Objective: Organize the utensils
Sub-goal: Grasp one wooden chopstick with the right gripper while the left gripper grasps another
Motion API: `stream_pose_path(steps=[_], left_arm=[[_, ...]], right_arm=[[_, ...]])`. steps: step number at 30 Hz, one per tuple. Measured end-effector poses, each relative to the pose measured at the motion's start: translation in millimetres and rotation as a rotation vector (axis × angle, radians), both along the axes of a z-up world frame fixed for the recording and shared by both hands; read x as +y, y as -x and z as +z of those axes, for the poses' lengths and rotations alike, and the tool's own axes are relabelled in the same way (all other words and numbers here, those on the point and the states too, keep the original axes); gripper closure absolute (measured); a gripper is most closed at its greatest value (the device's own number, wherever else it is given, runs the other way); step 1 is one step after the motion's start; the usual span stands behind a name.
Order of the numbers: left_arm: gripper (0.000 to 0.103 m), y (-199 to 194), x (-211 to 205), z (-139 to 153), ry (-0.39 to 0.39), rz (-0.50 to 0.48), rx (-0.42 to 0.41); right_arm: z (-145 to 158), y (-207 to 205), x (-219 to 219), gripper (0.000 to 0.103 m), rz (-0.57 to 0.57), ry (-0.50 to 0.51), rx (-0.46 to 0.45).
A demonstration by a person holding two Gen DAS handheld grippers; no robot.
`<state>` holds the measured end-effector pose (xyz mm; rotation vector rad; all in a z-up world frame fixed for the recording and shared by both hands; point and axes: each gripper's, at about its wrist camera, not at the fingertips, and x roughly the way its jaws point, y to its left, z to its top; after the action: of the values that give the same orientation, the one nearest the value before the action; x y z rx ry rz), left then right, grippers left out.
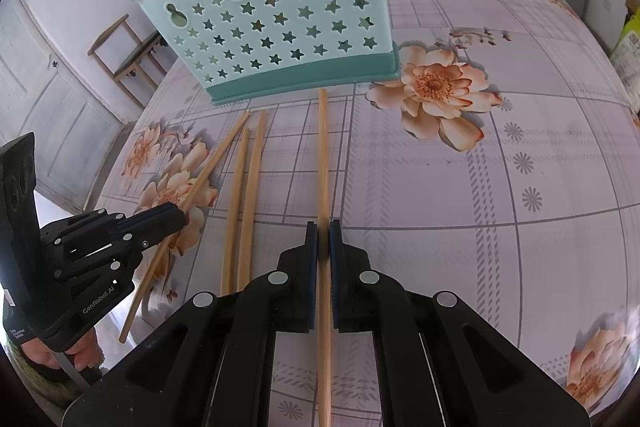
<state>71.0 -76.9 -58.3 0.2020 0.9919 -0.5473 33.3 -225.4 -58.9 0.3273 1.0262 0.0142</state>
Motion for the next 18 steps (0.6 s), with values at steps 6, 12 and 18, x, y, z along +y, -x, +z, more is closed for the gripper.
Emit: stream_pose_path(steps=[6, 12, 18], left_arm=[[0.097, -0.5, 0.8, 0.2, 0.002, 0.001, 0.001], [0.097, -3.3, 3.8, 0.2, 0.004, 0.012, 0.002], [0.097, -4.6, 5.6, 0.1, 0.007, 0.020, 0.004]], right_arm=[[-0.1, 2.5, -0.6, 0.099, -0.002, -0.002, 0.000], [-0.2, 2.7, -0.5, 0.099, -0.003, -0.002, -0.001], [-0.4, 1.4, -0.2, 0.099, -0.002, -0.002, -0.001]])
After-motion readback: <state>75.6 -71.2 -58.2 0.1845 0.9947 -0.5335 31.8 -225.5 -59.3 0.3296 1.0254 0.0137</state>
